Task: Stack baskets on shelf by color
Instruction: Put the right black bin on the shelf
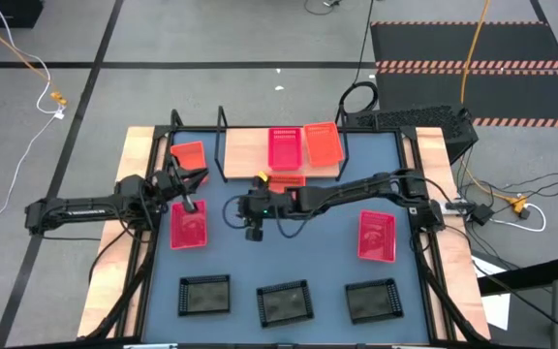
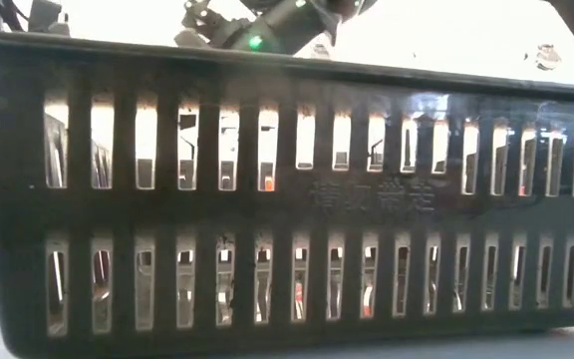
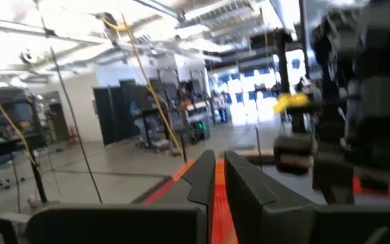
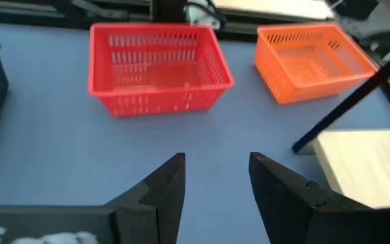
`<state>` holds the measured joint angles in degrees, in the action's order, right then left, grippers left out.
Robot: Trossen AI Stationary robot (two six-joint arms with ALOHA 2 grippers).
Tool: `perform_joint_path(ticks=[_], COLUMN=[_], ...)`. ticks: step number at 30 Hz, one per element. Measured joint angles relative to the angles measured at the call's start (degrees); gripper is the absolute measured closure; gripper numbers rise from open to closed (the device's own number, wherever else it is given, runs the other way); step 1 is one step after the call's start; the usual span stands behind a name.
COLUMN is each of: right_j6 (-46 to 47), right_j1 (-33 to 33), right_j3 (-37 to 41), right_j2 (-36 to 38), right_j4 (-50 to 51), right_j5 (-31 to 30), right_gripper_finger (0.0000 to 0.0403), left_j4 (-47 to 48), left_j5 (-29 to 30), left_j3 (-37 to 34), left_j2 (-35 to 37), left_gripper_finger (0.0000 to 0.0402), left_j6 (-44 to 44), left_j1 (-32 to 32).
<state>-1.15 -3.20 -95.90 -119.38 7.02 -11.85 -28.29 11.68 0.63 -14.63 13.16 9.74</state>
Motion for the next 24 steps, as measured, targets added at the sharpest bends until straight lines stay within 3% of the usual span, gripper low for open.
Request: perform_joint_path(ticks=[8,16,21,24], right_j6=[5.0,13.8,27.5,37.3], right_j1=[-3.1,-7.4,-10.0,-13.4], right_j3=[0.1,0.0,0.2,1.7], right_j2=[2.1,8.6,12.7,15.6], right_j4=[21.9,39.7,66.4,70.9], right_j5=[2.1,-1.7,3.6,7.4], right_gripper_finger=[0.0243,0.0243,0.025,0.0266], left_j4=[1.7,-4.6,-6.8,-7.8], left_j5=[-1.4,-1.6,-1.7,-1.7], left_j3=[0.0,0.0,0.0,0.0], left_j2=[0.0,0.0,0.0,0.0], left_gripper_finger=[0.0364,0.0364,0.0364,0.0364], left_j6=[0.6,6.2,8.4,10.8], left_j1=[0.0,0.0,0.0,0.0])
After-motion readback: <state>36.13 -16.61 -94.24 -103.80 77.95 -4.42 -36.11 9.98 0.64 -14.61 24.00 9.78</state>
